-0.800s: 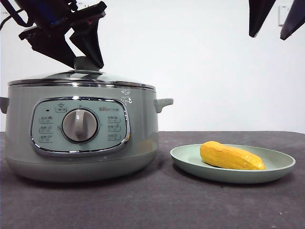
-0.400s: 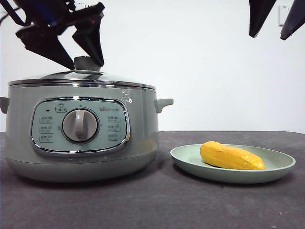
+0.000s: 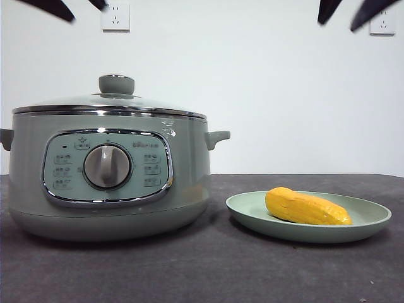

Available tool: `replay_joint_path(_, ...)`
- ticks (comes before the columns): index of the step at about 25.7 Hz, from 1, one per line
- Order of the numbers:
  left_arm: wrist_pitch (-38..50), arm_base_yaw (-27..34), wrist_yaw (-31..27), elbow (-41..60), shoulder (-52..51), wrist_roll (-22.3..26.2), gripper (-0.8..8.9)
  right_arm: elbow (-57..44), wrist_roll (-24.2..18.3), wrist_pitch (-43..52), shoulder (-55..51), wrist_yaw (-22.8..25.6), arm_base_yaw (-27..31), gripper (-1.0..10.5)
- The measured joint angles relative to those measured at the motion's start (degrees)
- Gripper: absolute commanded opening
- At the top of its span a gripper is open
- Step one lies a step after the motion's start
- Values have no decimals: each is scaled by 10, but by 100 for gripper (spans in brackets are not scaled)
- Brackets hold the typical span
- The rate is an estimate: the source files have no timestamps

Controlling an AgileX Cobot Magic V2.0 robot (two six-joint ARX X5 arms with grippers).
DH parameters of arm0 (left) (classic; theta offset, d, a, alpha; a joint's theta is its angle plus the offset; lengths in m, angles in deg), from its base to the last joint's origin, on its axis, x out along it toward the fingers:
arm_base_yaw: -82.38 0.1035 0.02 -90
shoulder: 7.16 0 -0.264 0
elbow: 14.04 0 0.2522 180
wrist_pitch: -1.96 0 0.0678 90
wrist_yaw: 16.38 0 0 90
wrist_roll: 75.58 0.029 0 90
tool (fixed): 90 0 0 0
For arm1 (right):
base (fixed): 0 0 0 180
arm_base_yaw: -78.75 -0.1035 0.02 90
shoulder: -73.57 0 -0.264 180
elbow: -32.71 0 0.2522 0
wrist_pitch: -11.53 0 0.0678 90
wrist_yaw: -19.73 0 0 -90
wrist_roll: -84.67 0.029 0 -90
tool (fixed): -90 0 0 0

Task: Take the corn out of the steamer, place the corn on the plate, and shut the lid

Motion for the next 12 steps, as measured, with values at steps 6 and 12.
replay_joint_path(6,-43,0,-47,3,-74,7,-8,-87,0,102,-98,-2,0,-5)
replay_joint_path(12,-4,0,-72,134,-209,11,-8,-295,0,238,-269,-2,0,-5)
